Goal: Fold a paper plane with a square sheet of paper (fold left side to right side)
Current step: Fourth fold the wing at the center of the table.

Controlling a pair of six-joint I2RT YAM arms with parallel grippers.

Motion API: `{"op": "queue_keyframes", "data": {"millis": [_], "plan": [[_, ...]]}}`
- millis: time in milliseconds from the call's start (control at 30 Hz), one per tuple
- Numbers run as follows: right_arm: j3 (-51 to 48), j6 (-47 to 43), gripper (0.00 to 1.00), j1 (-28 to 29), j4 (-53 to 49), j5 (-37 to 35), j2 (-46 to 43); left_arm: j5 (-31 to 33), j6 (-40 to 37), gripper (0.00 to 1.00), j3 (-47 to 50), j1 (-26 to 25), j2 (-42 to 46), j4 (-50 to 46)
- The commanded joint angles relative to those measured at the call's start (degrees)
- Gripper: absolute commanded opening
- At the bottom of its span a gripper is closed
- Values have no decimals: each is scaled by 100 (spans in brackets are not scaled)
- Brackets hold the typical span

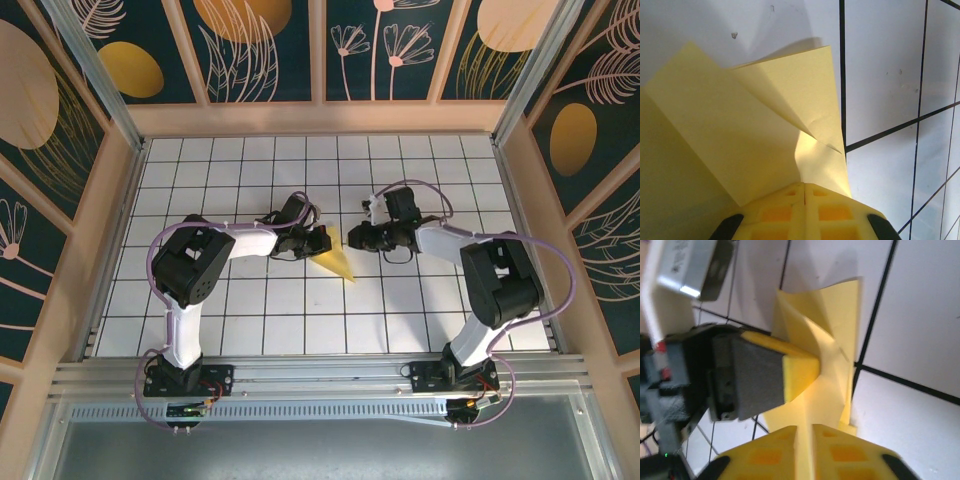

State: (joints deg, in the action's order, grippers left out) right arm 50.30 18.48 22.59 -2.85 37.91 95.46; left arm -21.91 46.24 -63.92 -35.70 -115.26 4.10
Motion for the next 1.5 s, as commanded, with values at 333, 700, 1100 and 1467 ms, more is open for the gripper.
{"op": "queue_keyframes", "data": {"millis": [333, 700, 1100, 1467], "plan": [[-744, 413, 0, 61, 550, 1307, 125, 249, -93, 4, 64, -12, -152, -367], [-877, 314, 0, 232, 485, 1126, 179, 255, -98, 4, 55, -6, -149, -383], [-890, 209, 0, 325, 360, 939, 362, 258, -114, 4, 47, -7, -146, -392], [-1013, 174, 0, 388, 278, 794, 389, 258, -112, 4, 47, -13, -143, -392]]}}
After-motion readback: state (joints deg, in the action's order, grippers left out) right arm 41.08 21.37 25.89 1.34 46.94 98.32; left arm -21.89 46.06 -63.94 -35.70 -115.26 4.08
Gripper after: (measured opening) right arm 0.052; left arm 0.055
